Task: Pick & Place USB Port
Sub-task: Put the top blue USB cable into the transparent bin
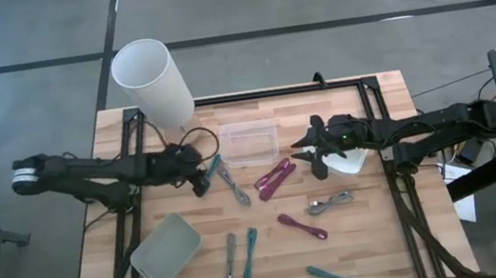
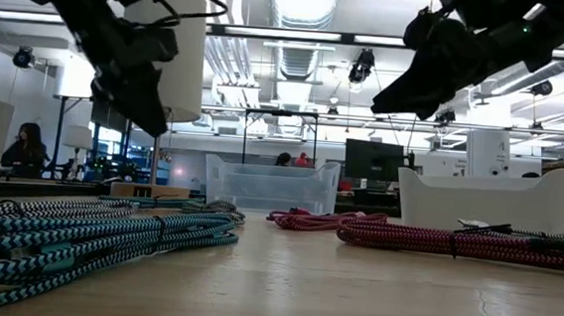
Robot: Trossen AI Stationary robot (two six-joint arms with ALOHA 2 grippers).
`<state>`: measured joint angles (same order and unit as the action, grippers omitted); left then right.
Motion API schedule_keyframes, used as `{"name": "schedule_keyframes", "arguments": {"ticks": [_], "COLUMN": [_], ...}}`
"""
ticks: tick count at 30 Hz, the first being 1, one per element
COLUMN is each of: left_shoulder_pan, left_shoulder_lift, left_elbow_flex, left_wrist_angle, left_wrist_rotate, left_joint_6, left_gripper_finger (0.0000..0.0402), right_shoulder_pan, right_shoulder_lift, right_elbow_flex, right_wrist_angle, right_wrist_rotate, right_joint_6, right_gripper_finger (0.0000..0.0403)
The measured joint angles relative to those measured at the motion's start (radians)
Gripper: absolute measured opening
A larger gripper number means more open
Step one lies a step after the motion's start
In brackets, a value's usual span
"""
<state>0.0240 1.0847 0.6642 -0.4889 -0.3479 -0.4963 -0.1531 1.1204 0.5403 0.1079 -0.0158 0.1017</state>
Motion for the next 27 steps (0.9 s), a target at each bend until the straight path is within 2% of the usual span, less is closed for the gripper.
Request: {"name": "schedule_keyframes", "arguments": {"ticks": [10,27], "left_shoulder_pan": [-0.001,0.0], "left_shoulder_lift": [0.217,0.41], "left_elbow_flex": [0.019,0.019], "left_wrist_angle": [0.008,0.08], "left_wrist_rotate": [0.015,-0.002], "left_joint_6": [-0.032,-0.057], "left_gripper_finger": [0.0176,0.0176], "right_shoulder_pan": [0.0,0.0], "right_shoulder_lift": [0.076,0.08], "right_elbow_flex": [0.013,0.012], "right_wrist_angle": [-0.001,0.001], "right_wrist_rotate": [-0.001,-0.003], "right_joint_6": [0.003,0.003], "right_gripper_finger": [0.0127,0.0115]}}
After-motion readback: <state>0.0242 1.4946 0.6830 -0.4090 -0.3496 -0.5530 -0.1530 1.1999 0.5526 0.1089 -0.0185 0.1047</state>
